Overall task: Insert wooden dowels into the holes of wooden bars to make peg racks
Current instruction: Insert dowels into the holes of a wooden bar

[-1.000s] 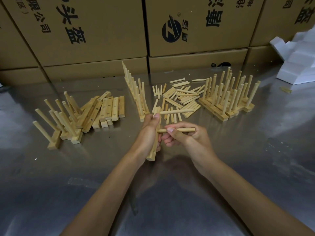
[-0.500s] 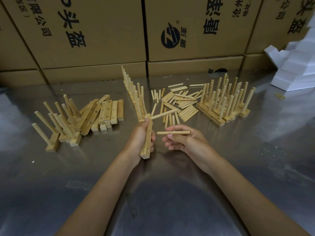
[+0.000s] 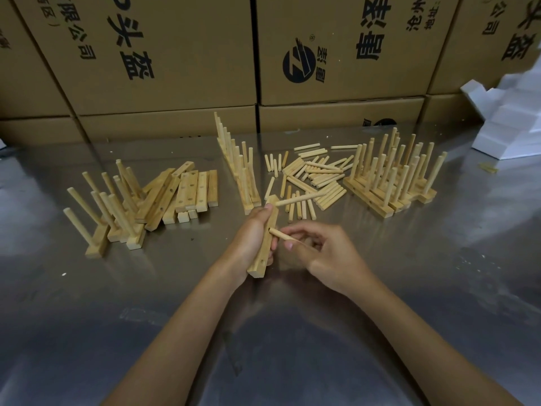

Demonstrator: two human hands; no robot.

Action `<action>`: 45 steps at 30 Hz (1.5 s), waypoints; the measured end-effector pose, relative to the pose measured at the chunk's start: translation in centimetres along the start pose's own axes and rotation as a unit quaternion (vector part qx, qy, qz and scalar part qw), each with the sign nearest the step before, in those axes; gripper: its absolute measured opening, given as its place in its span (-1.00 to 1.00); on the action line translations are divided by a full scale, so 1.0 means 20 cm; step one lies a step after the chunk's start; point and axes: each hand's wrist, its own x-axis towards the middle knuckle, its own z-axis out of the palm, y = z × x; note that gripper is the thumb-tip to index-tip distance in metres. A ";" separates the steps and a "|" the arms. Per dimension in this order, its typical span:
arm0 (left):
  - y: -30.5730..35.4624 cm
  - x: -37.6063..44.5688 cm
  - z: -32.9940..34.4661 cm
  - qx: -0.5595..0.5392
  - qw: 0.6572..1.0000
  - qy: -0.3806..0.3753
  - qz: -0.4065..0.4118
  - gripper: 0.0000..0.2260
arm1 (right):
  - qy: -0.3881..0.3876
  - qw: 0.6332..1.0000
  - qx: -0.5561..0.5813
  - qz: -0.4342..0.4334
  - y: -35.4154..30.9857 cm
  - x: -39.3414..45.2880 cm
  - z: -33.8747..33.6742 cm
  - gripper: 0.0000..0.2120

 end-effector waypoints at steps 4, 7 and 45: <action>-0.02 0.00 0.01 0.040 0.999 -0.005 0.020 -0.74 | 0.023 0.985 -0.145 -0.091 0.00 -0.01 0.00 -0.84; -0.03 0.00 0.01 0.049 0.998 -0.017 0.034 -0.75 | 0.030 0.968 -0.219 -0.120 0.00 -0.01 0.00 -0.84; 0.02 0.03 -0.07 -0.098 0.994 0.026 -0.026 -0.63 | 0.144 0.946 -0.204 0.207 0.20 0.24 -0.15 -0.86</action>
